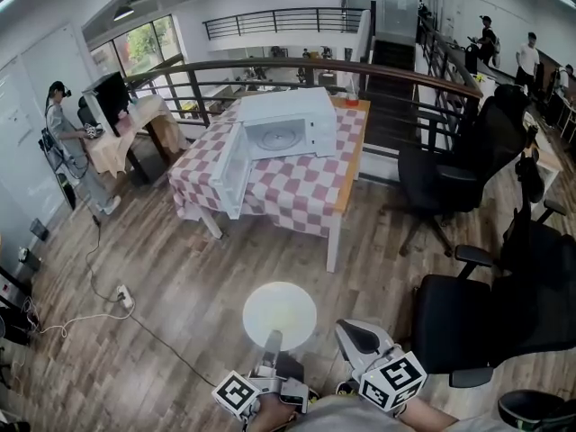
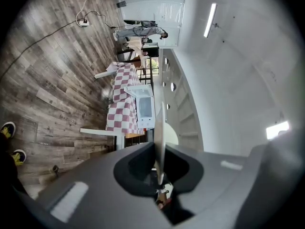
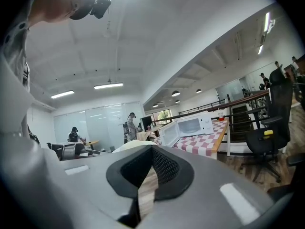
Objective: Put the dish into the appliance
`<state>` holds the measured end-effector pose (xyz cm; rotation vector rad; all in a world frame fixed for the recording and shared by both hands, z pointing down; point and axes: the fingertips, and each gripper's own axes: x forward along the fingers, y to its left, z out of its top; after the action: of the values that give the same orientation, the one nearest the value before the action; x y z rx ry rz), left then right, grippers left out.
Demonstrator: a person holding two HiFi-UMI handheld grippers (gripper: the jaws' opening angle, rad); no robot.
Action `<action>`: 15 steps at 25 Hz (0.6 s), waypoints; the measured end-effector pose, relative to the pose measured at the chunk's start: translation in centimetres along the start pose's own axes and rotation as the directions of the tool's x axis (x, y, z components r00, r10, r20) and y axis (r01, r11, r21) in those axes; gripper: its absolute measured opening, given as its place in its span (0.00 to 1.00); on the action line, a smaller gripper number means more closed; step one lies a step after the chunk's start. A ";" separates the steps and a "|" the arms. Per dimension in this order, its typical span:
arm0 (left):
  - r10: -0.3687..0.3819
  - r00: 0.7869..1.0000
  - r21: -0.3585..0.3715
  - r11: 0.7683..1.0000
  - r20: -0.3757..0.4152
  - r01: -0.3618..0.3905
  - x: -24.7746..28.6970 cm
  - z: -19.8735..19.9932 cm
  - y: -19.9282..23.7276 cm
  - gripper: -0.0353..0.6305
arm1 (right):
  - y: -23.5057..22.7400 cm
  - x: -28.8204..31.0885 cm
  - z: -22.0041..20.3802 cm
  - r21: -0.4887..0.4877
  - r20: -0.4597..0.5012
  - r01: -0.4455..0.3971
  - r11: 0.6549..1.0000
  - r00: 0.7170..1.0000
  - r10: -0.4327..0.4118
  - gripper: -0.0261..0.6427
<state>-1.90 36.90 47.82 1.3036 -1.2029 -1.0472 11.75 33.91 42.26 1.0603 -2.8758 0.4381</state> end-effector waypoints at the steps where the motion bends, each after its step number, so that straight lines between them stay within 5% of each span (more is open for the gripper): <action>1: 0.000 1.000 -0.002 1.000 -0.002 0.000 -0.2 0.1 0.0 0.09 | 0.2 0.0 -0.1 0.003 -0.001 -0.003 1.000 1.000 0.003 0.04; 15: -0.010 1.000 -0.007 1.000 -0.009 0.010 -4.1 2.8 0.6 0.09 | 6.1 0.2 -1.2 0.015 -0.012 -0.049 0.999 0.999 0.049 0.04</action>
<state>-5.25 40.65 47.95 1.3090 -1.1864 -1.0500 7.60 38.54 41.96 0.9873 -2.8977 0.4680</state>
